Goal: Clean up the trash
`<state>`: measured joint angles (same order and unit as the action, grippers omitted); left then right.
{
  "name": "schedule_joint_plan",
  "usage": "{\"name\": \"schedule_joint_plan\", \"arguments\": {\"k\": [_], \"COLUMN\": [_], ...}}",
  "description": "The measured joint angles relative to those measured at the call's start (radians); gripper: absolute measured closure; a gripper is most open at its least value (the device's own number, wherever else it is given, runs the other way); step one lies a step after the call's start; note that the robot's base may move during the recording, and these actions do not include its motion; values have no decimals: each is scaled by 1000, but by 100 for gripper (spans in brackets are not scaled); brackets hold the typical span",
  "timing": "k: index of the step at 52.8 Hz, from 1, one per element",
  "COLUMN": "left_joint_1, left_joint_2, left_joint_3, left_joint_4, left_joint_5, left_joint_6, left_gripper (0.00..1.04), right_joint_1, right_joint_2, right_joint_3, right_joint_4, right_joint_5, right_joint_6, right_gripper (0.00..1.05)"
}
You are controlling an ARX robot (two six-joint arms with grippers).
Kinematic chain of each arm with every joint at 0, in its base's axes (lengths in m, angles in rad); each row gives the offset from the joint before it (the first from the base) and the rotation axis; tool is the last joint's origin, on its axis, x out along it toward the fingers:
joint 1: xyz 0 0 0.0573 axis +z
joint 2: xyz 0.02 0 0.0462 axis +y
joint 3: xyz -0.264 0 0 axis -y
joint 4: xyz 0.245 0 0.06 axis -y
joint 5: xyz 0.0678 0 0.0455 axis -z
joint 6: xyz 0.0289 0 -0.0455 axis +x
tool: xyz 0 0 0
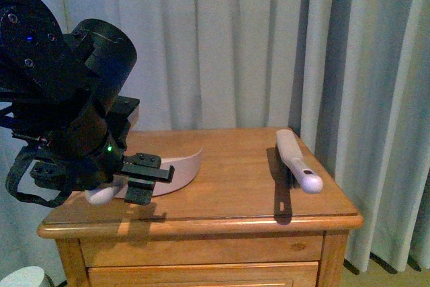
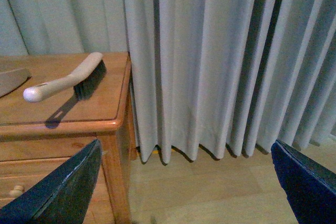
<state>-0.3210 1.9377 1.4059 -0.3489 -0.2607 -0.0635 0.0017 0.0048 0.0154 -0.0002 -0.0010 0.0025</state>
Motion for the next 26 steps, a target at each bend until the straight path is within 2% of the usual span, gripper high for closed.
{"name": "schedule_joint_plan", "arguments": {"k": [5, 10, 11, 26], "left_joint_1": [0, -4, -5, -12], "left_joint_2": [0, 0, 0, -26], "left_joint_3": [0, 2, 2, -23], "left_joint_4": [1, 3, 4, 98], "left_joint_5": [3, 14, 14, 5], "left_joint_6": [3, 10, 11, 63], "left_gripper": [52, 75, 76, 77], "right_joint_1": [0, 0, 0, 0], "right_joint_2": [0, 0, 0, 0], "right_joint_3": [0, 0, 0, 0], "right_joint_4": [0, 0, 0, 0], "right_joint_5": [0, 0, 0, 0], "right_joint_6": [0, 0, 0, 0], "right_gripper": [7, 7, 7, 7]}}
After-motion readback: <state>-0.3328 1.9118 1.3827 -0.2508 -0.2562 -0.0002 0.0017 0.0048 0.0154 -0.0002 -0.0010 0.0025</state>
